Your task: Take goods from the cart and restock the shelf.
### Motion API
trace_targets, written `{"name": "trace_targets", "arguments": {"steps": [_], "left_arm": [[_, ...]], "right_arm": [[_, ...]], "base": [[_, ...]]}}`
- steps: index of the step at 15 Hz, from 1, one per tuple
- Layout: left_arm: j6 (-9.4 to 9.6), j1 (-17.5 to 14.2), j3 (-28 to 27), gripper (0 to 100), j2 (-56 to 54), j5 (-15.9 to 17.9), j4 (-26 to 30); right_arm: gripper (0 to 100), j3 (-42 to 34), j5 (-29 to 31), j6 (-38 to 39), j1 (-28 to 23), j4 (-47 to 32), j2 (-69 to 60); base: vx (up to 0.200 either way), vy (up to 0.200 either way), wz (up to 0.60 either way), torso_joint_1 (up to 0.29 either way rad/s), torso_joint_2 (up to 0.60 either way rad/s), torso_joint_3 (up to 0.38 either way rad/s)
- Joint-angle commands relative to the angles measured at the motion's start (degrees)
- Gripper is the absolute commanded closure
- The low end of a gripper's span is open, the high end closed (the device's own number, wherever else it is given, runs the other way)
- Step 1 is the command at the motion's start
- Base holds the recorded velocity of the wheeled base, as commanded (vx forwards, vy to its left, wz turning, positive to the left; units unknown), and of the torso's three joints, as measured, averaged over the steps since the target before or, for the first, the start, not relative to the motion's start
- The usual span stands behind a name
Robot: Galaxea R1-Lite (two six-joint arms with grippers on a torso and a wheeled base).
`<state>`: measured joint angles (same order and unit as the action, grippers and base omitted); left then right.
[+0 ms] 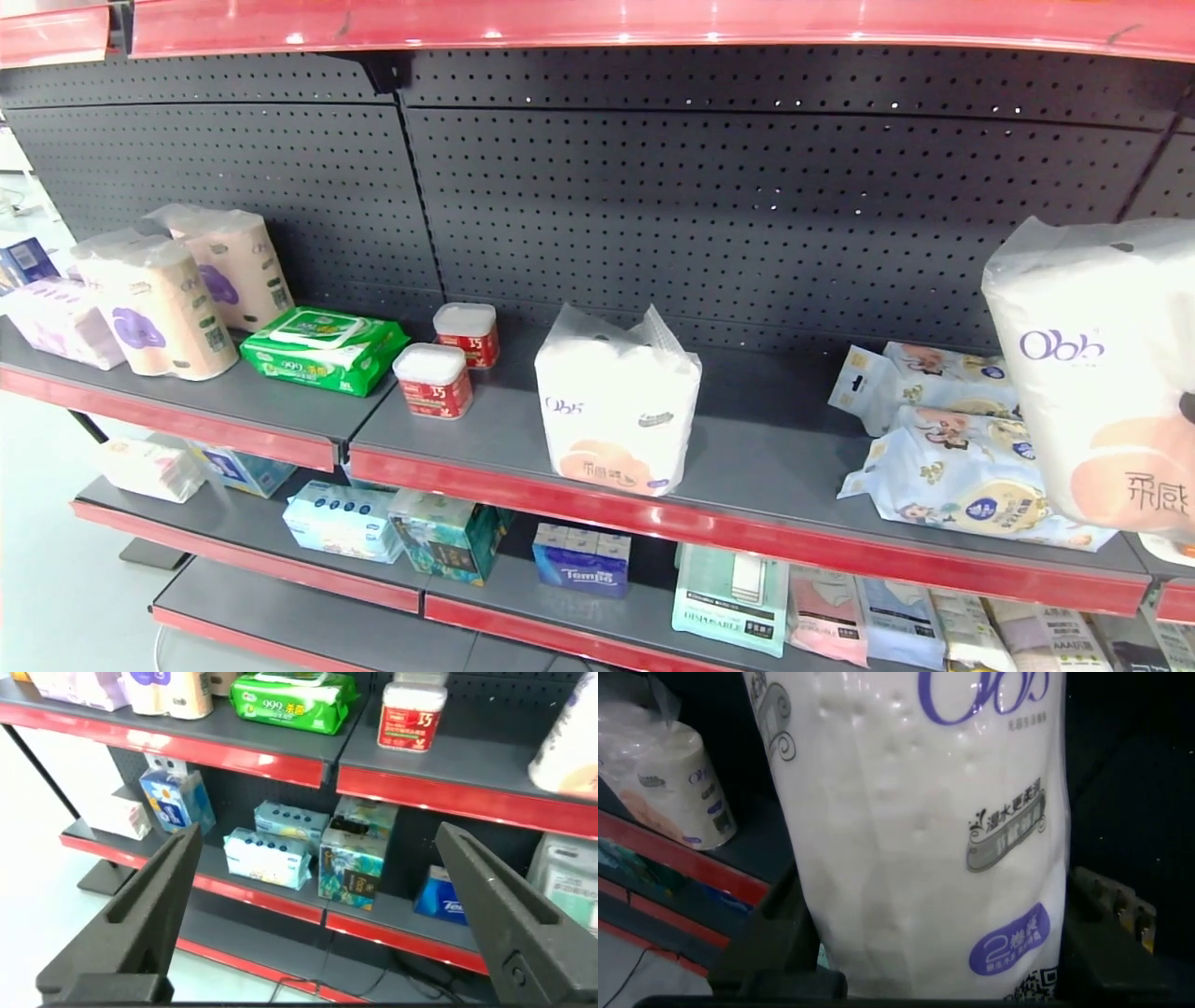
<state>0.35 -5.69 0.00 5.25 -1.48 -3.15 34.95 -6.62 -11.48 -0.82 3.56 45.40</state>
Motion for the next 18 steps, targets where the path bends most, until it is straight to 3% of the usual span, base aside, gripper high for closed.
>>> {"name": "trace_targets", "arguments": {"steps": [1,3,5,9,11,14,18], "left_arm": [[-0.44,0.0,0.0,0,0.1,0.2,0.0],[-0.71,0.0,0.0,0,0.1,0.9,0.0],[-0.62,0.0,0.0,0,0.1,2.3,0.0],[-0.27,0.0,0.0,0,0.1,2.8,0.0],[-0.35,0.0,0.0,0,0.1,2.8,0.0],[-0.35,0.0,0.0,0,0.1,2.7,0.0],[-0.53,0.0,0.0,0,0.1,2.7,0.0]], "right_arm": [[100,1.4,-0.1,0.0,0.2,0.2,1.3],[100,3.0,0.0,0.0,1.1,2.3,3.7],[100,4.6,0.0,-0.1,5.6,8.0,8.3],[100,3.6,0.0,3.1,17.0,8.7,12.7],[100,3.5,0.0,5.3,20.3,10.2,15.9],[100,2.7,0.0,5.9,22.4,22.6,26.0],[100,2.4,-0.1,6.9,23.0,31.2,34.8]], "base": [[0.0,0.0,0.0,0.0,0.0,0.0],[0.0,0.0,0.0,0.0,0.0,0.0],[0.0,0.0,0.0,0.0,0.0,0.0],[0.0,0.0,0.0,0.0,0.0,0.0],[0.0,0.0,0.0,0.0,0.0,0.0],[0.0,0.0,0.0,0.0,0.0,0.0],[0.0,0.0,0.0,0.0,0.0,0.0]]}}
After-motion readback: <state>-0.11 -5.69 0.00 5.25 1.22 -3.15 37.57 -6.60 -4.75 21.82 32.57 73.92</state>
